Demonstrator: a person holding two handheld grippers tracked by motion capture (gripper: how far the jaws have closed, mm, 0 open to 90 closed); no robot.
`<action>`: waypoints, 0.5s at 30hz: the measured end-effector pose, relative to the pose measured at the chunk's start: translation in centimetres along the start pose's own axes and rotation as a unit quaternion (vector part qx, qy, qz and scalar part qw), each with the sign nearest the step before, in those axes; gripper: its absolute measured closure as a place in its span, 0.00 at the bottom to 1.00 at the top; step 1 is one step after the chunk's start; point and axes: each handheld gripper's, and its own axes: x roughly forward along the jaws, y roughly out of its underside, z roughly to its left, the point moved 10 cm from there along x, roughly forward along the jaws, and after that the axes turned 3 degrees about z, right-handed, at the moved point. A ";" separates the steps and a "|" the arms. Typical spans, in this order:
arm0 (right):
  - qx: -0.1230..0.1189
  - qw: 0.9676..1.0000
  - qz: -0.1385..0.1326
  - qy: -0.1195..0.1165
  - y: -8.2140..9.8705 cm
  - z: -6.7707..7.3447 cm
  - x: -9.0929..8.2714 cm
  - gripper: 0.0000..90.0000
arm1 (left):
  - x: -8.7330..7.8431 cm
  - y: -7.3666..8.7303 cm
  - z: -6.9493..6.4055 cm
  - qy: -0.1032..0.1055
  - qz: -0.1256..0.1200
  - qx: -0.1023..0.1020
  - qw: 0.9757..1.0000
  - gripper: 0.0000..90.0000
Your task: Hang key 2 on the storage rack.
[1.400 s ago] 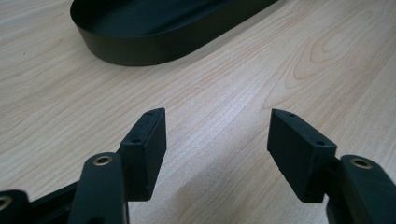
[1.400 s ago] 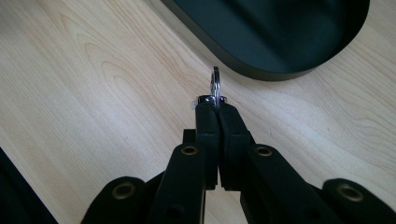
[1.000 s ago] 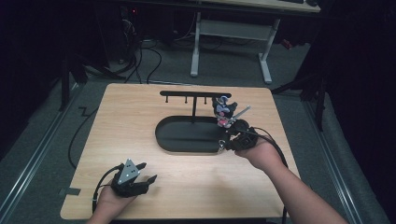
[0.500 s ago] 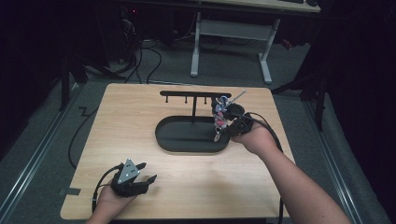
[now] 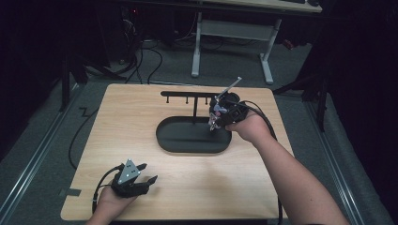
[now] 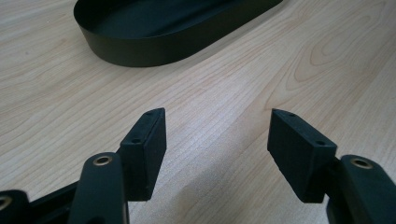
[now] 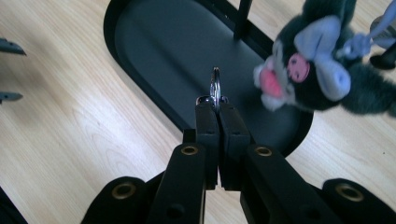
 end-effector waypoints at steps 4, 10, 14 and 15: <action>0.003 1.000 -0.001 -0.002 -1.1 -0.3 -0.2 0.99 | 0.0 0.0 -0.1 0.002 0.004 0.000 1.000 0.42; 0.011 1.000 -0.009 -0.005 -2.8 -0.7 -0.5 0.99 | 0.1 0.0 0.0 0.003 0.003 0.000 1.000 0.42; 0.011 1.000 -0.005 -0.003 -3.7 -0.8 -0.1 0.99 | 0.0 0.0 0.0 0.002 0.003 0.001 1.000 0.42; 0.011 1.000 -0.005 -0.003 -3.7 -0.8 -0.1 0.99 | 0.1 0.0 0.0 0.002 0.003 0.001 1.000 0.42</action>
